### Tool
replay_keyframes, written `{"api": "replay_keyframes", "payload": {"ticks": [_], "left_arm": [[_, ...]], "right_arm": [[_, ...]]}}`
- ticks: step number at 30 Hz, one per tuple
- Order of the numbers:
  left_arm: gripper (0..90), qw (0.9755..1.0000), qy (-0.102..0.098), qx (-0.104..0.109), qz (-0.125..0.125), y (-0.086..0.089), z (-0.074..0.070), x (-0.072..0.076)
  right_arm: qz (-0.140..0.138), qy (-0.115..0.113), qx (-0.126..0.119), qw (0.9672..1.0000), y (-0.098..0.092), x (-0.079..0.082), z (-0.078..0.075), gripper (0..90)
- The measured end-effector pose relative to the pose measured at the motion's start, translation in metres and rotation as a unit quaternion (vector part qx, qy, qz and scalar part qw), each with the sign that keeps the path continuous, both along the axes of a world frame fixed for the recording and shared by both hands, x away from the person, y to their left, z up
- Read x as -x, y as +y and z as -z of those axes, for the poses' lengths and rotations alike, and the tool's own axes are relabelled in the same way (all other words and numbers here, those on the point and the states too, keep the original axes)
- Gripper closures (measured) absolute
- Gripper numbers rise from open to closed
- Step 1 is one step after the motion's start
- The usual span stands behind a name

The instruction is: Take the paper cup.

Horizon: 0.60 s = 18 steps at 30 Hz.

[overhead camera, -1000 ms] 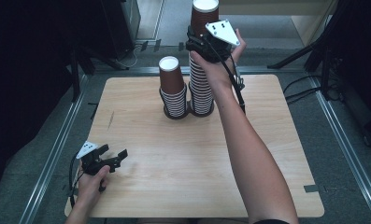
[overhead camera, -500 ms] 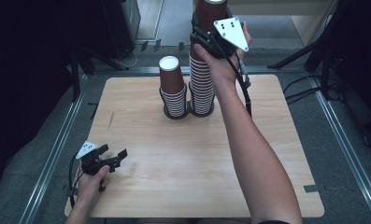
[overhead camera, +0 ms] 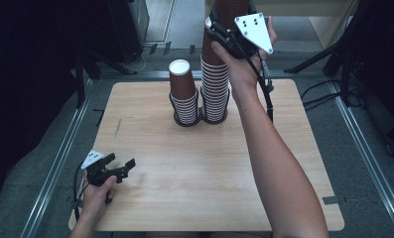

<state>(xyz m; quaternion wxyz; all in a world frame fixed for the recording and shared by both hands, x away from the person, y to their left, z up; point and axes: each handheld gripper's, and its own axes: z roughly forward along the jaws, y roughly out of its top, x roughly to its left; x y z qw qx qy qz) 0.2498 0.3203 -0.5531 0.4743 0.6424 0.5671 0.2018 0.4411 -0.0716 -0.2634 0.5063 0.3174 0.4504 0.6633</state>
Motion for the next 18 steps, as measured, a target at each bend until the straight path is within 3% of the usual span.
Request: {"api": "replay_keyframes", "payload": {"ticks": [7,18], "left_arm": [[3.1,1.0000,0.000,-0.001,0.000,0.000,0.000,0.000],[3.0,1.0000,0.001,-0.002,-0.002,-0.001,0.000,0.000]], "right_arm": [[0.008,-0.002,0.001,1.0000,-0.016,0.006,0.000,14.4],[0.019,0.014,0.004,0.9997,-0.044,0.018,0.016,14.4]]}}
